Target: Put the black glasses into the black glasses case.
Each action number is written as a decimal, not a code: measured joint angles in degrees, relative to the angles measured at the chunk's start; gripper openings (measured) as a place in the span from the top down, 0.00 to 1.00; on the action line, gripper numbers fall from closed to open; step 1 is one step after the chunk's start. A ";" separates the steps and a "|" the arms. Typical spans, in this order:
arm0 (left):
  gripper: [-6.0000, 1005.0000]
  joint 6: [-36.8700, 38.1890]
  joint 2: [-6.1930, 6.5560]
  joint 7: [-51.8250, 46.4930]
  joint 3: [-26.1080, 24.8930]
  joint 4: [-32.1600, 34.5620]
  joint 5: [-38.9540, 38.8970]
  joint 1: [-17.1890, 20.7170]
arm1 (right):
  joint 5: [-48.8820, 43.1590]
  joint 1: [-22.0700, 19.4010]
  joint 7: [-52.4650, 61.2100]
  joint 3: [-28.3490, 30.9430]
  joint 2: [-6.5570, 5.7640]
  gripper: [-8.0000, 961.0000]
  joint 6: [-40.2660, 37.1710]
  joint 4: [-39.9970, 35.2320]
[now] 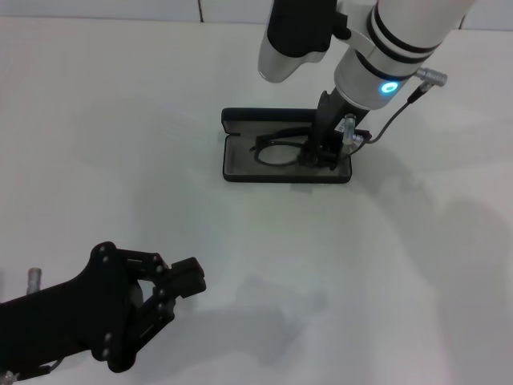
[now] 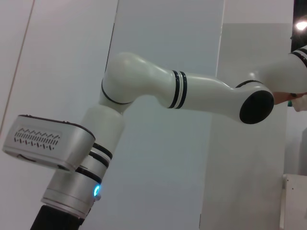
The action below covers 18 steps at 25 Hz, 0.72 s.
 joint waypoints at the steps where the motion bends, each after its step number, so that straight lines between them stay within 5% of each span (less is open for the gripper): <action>1: 0.92 0.00 -0.02 0.00 0.00 0.00 0.00 -0.01 | 0.15 -0.03 0.00 -0.02 0.00 0.86 0.07 0.00; 18: 0.92 -0.09 -0.02 1.30 0.00 -0.79 0.64 0.51 | 1.93 0.50 0.15 -0.03 0.00 0.85 0.92 2.00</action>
